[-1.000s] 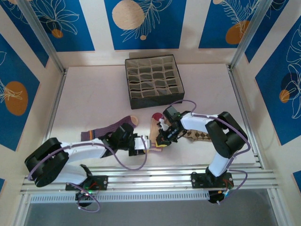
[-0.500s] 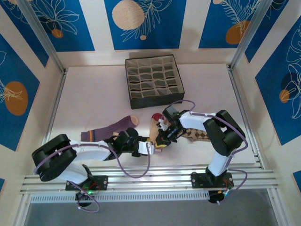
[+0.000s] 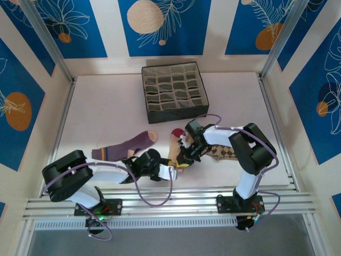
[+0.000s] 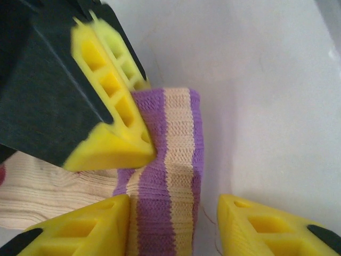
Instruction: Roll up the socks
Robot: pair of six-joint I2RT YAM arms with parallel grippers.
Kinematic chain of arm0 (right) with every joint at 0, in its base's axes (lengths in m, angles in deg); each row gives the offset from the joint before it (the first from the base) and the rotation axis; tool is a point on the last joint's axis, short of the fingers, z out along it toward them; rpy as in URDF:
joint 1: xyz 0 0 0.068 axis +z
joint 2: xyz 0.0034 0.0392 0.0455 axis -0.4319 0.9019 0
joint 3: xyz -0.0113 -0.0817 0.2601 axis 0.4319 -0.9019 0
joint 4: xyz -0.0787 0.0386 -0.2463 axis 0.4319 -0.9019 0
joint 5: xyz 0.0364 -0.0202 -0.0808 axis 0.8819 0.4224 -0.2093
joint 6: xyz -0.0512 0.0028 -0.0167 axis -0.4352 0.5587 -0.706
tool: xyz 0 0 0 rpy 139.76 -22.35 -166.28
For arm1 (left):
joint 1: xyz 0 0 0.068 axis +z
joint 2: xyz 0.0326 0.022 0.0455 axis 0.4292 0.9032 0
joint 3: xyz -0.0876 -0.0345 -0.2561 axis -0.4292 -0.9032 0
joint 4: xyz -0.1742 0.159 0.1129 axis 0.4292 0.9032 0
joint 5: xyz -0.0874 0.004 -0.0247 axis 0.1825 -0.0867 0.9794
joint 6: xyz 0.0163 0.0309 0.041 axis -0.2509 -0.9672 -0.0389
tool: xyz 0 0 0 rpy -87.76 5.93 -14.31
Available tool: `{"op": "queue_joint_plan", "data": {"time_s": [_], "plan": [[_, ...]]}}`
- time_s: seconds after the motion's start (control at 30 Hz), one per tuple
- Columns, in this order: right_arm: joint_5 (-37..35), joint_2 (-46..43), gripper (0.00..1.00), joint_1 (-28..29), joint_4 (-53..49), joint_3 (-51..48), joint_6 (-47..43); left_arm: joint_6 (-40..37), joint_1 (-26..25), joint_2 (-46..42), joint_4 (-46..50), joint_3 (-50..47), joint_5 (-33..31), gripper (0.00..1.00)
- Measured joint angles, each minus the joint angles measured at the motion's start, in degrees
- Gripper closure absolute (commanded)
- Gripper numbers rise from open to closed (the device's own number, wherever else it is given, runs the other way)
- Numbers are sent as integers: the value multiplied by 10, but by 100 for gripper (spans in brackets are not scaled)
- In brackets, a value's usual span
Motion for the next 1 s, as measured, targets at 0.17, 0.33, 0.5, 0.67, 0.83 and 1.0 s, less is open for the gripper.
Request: {"op": "queue_joint_plan", "data": {"time_s": [0.17,0.33,0.5,0.67,0.83,1.0], "plan": [[2,0,83,-1,-7,-1,0,1,-1,42,-17,20,-8,95],[-7,-21,51,-6,-9,-10,-5,18,3,48,-2,40,8,100],[-26,-63,47,-12,14,-42,-4,64,36,54,74,84,80,100],[-48,-116,41,-23,33,-83,-4,113,74,73,179,146,159,100],[-58,-169,42,-26,61,-118,-4,152,112,122,263,210,247,100],[-62,-205,43,-26,96,-141,-5,179,138,168,315,258,325,100]]}}
